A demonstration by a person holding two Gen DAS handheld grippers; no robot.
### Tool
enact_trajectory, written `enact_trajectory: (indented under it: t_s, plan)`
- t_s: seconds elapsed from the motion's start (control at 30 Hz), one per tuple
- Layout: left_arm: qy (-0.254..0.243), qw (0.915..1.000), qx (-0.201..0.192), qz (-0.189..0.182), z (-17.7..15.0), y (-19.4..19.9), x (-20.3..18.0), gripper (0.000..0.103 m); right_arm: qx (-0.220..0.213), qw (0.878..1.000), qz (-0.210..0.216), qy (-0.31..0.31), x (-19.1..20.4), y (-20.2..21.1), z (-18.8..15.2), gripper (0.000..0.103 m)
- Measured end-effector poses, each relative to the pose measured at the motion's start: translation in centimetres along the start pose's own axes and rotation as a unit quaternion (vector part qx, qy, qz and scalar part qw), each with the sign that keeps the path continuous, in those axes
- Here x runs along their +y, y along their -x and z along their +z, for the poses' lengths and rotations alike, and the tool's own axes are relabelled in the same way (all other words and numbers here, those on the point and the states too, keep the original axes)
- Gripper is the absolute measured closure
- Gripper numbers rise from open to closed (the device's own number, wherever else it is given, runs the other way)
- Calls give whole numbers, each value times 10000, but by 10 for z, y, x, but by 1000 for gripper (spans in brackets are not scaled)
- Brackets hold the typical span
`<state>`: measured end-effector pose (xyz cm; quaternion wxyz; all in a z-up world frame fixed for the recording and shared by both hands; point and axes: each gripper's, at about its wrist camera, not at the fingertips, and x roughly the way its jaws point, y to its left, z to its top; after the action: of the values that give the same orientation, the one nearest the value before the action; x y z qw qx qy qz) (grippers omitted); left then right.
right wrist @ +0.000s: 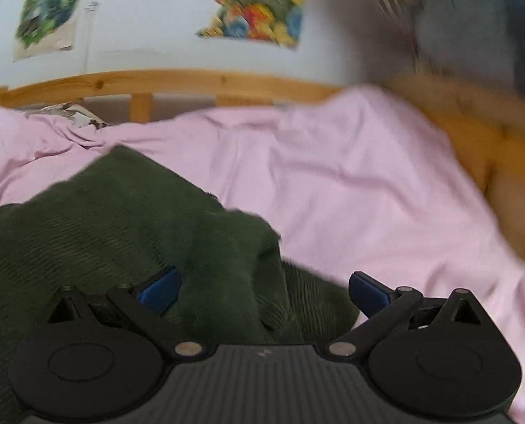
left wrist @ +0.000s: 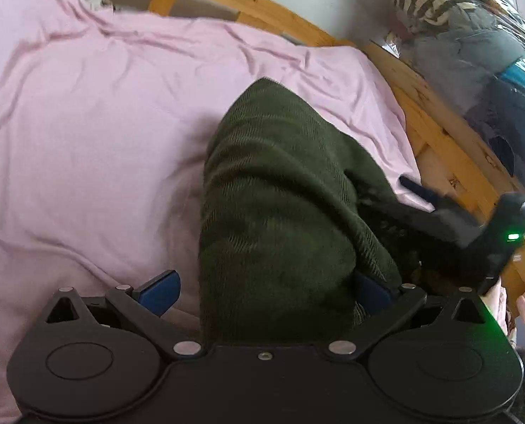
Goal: Fold large clothes
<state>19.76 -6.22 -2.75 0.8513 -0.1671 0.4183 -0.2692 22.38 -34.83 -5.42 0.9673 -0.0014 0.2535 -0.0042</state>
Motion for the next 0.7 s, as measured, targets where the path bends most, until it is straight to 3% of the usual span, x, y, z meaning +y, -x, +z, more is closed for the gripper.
enact_trajectory:
  t_s: [0.33,0.5,0.7]
  plan:
    - [-8,9993,272,-255,-7,-30,7,0,-152,9997,-150,125,2,-1,-10,1]
    - [38,9994,114,-334,-6,-9,8,1,-519,9985,124,-152,-9,61,1,0]
    - [-416,9989,-227,-55,-7,27,-4,1,-199,9987,457,76,6,118,-9,0]
